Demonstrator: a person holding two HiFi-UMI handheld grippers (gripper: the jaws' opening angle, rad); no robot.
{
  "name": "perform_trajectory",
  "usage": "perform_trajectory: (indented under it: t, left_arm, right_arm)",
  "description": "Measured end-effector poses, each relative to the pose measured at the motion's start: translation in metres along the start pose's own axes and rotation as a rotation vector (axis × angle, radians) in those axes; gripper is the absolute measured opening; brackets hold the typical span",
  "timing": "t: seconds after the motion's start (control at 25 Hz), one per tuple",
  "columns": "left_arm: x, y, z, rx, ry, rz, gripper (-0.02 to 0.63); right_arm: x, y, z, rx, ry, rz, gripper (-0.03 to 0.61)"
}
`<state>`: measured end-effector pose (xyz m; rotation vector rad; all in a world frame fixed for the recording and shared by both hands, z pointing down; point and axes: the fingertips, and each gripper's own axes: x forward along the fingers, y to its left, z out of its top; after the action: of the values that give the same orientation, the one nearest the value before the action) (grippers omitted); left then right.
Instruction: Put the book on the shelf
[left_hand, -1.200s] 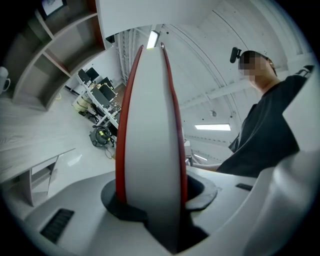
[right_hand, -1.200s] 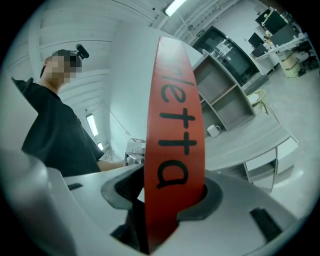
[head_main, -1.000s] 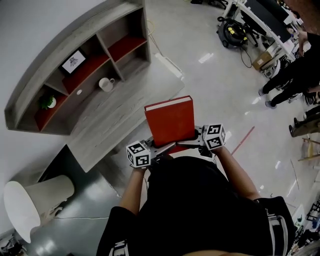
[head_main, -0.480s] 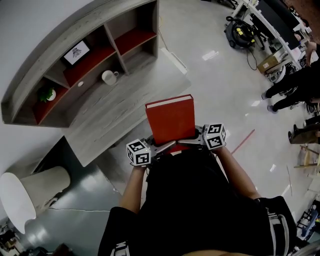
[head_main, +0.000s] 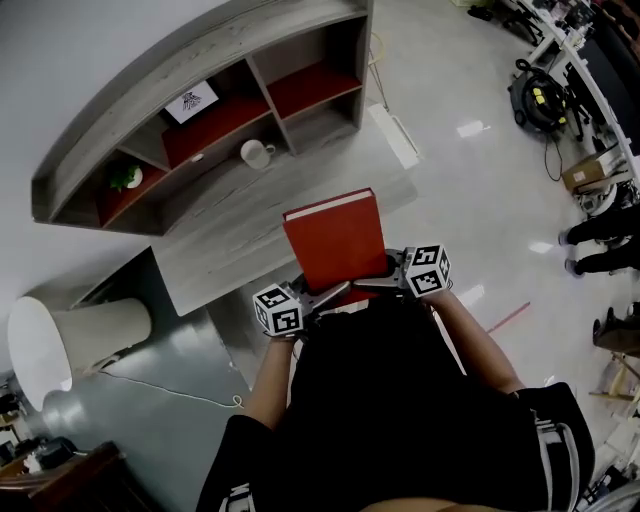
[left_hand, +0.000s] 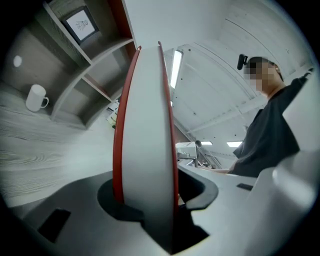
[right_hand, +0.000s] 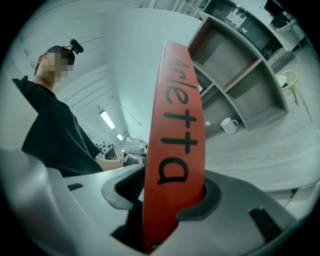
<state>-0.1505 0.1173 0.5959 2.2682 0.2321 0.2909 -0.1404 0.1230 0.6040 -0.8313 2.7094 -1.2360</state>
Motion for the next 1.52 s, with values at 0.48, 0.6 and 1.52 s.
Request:
perform_trajectory:
  t: [0.48,0.6,1.52]
  left_arm:
    - [0.061,0.054,0.100,0.101,-0.084,0.170,0.189]
    - [0.077,0.065,0.118,0.116,-0.098,0.210,0.189]
    - [0.118,0.144,0.236,0.321,-0.247,0.693,0.307]
  right_arm:
    - [-0.038,-0.089,0.095,-0.098,0.042,0.071,0.249]
    - [-0.049,-0.108,0.112,-0.112,0.056,0.081,0.256]
    - [-0.075,-0.212,0.232,-0.384,0.156,-0.017,0.313]
